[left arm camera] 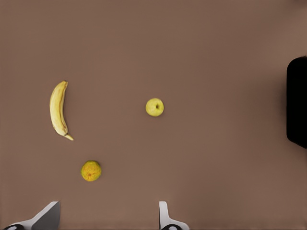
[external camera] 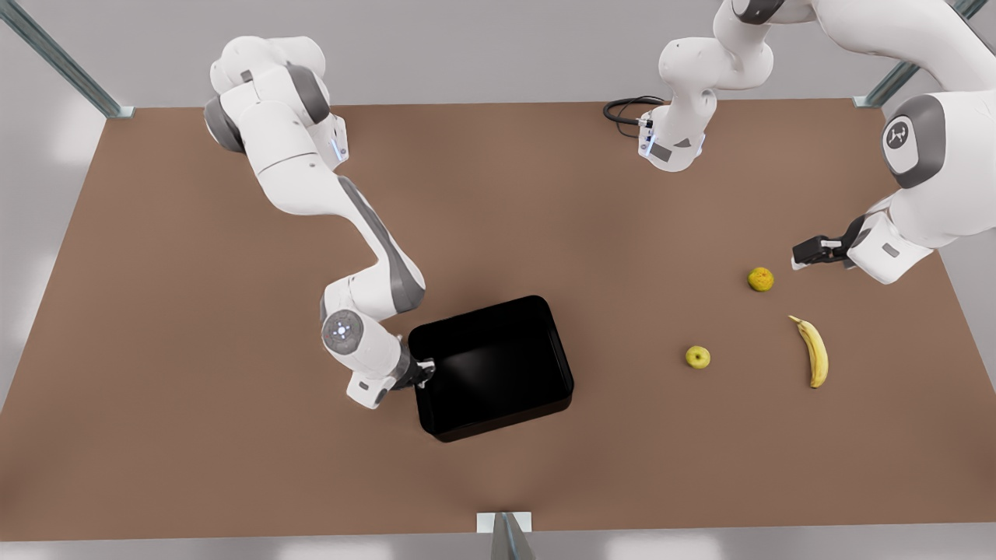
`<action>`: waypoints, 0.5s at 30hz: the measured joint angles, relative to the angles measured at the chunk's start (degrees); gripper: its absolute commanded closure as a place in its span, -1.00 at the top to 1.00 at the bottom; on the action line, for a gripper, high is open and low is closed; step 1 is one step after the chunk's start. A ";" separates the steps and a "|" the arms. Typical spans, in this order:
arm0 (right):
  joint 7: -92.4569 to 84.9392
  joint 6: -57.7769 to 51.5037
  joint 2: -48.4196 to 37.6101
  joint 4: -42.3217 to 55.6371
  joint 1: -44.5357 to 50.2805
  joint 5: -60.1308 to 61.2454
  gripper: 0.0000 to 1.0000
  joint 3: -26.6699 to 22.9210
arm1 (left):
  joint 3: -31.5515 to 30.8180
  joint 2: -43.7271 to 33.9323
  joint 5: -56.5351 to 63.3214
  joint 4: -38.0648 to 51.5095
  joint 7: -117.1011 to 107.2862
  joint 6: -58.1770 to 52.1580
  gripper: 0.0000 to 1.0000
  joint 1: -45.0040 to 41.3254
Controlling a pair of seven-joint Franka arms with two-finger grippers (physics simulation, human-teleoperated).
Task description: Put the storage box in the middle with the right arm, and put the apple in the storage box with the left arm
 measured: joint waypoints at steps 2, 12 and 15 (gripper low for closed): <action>0.23 0.31 2.07 1.14 1.15 0.35 -0.57 0.00 | 0.00 0.01 0.02 0.00 -0.01 -0.30 1.00 0.01; 1.34 1.21 3.05 0.87 1.65 0.58 1.00 -0.04 | 1.92 4.14 0.03 -0.57 -0.09 -0.28 1.00 0.24; 1.58 -0.57 -2.36 0.75 1.68 2.20 1.00 -0.01 | -0.22 11.89 -0.19 -3.95 -0.64 5.58 1.00 -1.27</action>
